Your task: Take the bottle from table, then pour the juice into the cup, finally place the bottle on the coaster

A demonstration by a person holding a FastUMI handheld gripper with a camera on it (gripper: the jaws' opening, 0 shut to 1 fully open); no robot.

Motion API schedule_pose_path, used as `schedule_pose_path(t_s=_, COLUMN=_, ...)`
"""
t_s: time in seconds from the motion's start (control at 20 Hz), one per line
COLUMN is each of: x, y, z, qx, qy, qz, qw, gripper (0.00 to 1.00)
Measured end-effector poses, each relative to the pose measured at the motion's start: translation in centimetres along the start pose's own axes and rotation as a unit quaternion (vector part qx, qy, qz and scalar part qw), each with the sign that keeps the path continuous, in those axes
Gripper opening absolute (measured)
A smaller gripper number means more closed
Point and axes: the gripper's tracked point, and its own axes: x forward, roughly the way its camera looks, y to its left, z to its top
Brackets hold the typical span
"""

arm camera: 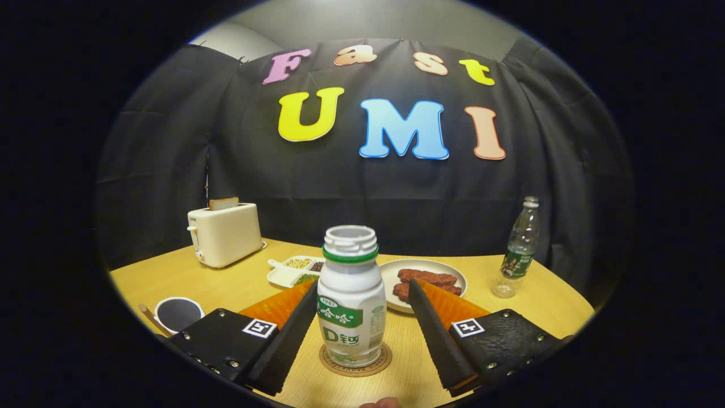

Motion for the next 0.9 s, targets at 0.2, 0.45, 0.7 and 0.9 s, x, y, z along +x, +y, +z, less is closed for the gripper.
schedule_pose_path(t_s=0.2, x=-3.2, y=-0.7, z=5.2, qx=0.004, qy=-0.028, qz=-0.021, qw=0.999, gripper=0.97)
schedule_pose_path(t_s=0.45, x=-6.5, y=-0.8, z=11.0, qx=-0.010, qy=-0.053, qz=-0.031, qw=0.998, gripper=0.97)
schedule_pose_path(t_s=0.7, x=-9.1, y=-0.3, z=15.9, qx=-0.013, qy=-0.078, qz=-0.029, qw=0.996, gripper=0.97)
schedule_pose_path(t_s=0.9, x=-10.7, y=-0.5, z=18.0, qx=-0.030, qy=-0.097, qz=-0.039, qw=0.994, gripper=0.96)
